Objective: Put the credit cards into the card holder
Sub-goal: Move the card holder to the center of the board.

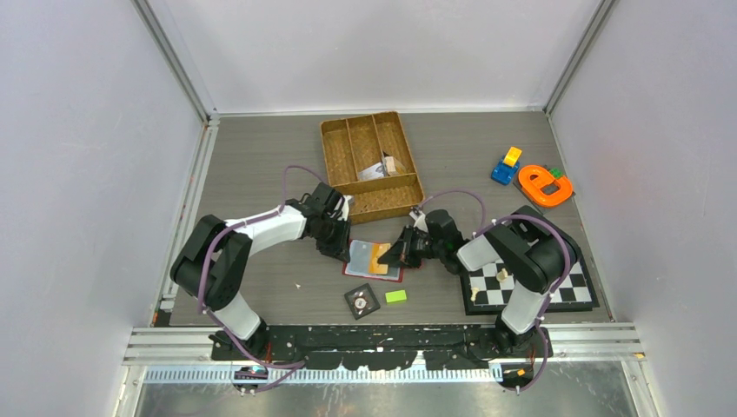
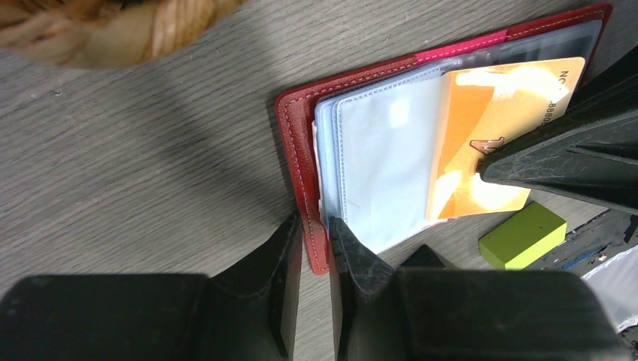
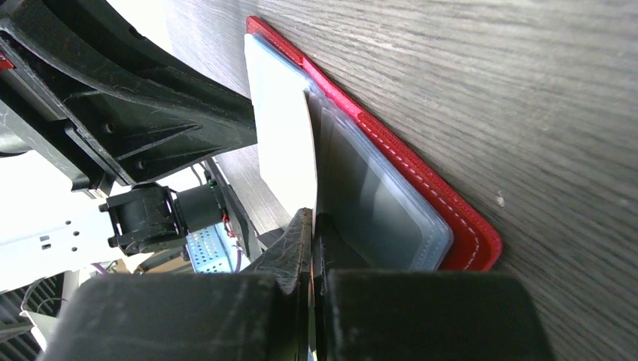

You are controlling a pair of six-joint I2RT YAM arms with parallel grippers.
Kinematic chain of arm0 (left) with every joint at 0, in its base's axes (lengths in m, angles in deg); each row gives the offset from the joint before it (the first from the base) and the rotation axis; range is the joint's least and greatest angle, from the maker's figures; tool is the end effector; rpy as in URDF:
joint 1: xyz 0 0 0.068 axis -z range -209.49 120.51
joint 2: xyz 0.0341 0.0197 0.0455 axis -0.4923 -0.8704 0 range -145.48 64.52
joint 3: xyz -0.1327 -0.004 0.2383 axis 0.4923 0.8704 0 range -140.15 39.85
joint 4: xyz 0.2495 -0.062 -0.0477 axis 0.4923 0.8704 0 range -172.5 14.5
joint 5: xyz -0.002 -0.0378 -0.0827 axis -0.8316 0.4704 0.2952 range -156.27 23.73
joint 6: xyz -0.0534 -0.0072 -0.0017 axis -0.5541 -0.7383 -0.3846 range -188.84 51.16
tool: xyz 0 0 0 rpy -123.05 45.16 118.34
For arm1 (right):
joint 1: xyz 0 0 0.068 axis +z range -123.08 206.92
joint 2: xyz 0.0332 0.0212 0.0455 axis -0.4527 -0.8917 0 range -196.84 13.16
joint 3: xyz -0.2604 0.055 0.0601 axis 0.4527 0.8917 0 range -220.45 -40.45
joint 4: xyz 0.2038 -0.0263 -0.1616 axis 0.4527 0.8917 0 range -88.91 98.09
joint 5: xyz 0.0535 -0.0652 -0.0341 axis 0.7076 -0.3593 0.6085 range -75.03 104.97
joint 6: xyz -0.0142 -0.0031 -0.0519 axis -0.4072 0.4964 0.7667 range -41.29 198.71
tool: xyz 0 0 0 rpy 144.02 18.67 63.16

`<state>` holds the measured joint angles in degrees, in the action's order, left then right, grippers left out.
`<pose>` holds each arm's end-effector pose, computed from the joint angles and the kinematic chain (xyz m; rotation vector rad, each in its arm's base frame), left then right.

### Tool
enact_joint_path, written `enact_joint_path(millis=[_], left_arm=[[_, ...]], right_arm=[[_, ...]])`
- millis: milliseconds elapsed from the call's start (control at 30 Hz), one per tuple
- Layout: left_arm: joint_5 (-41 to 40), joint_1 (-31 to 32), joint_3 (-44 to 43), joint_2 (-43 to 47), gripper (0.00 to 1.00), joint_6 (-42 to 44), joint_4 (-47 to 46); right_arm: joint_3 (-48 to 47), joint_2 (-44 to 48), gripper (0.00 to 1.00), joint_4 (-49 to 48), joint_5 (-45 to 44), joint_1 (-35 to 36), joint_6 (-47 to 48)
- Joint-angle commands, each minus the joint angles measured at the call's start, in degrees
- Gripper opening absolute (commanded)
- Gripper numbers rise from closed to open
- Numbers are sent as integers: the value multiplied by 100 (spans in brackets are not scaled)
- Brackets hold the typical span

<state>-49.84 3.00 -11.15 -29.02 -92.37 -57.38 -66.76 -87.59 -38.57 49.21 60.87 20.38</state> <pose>0.2464 -0.1688 0.1555 0.3053 2.8494 -0.6307 0.2192 0.1717 0.0940 0.1328 2.5047 1.4625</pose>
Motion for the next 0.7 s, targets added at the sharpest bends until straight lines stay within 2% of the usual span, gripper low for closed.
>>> enact_joint_path(millis=[0,667], left_arm=[[-103,5,-15,-169,20,77,25],[181,3,-33,-276,15,50,-35]], right_arm=[[143,64,0,284,-384,106,43],[-180,-522,2,-125,-361,204,-53]])
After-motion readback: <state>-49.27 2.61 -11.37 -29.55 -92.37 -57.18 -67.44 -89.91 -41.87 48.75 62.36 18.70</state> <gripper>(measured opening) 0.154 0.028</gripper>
